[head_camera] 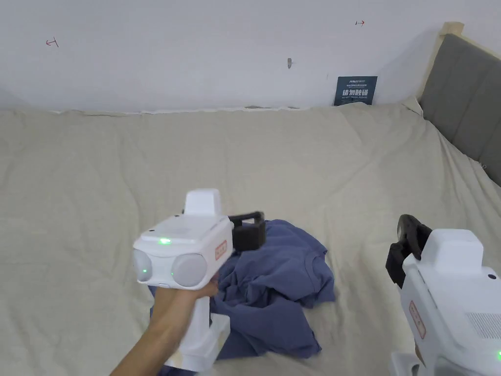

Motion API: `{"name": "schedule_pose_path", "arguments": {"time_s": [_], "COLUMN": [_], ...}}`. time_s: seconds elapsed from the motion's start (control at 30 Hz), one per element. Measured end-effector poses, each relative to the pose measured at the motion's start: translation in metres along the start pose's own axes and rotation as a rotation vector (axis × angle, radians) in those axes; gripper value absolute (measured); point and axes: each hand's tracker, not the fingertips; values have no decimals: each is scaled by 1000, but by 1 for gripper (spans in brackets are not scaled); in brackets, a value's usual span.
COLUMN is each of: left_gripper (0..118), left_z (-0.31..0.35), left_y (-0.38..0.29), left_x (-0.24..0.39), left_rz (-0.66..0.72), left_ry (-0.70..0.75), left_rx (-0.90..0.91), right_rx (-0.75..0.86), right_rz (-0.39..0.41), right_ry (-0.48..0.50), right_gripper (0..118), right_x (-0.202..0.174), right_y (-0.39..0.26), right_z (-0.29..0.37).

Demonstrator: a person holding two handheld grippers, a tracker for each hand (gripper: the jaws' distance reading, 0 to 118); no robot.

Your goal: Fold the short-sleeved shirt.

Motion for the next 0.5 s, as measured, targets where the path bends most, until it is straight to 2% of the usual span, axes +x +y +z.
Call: {"name": "schedule_pose_path", "arguments": {"time_s": [0.23, 0.3, 0.33, 0.4, 0.43, 0.47, 0.5], "left_gripper": [114, 107, 100, 71, 52, 24, 0], "left_z": [70, 84, 90, 98, 100, 102, 103], "left_y": [27, 21, 17, 8, 3, -1, -4], "left_x": [-29, -39, -43, -52, -56, -60, -65], "left_rz": [-83, -108, -124, -157, -157, -158, -156], "left_ry": [161, 215, 238, 283, 288, 286, 285], "left_rx": [297, 370, 389, 415, 408, 399, 380], "right_rx": [62, 74, 78, 84, 85, 85, 86], "right_rz": [13, 14, 16, 20, 20, 19, 19], "right_ry": [14, 20, 22, 28, 32, 37, 42], "right_gripper": [2, 2, 2, 2, 2, 2, 2], "right_x": [-9, -13, -14, -18, -19, -21, -23], "right_y": [21, 24, 25, 26, 27, 27, 27], "right_z": [11, 12, 12, 13, 13, 12, 12]}}
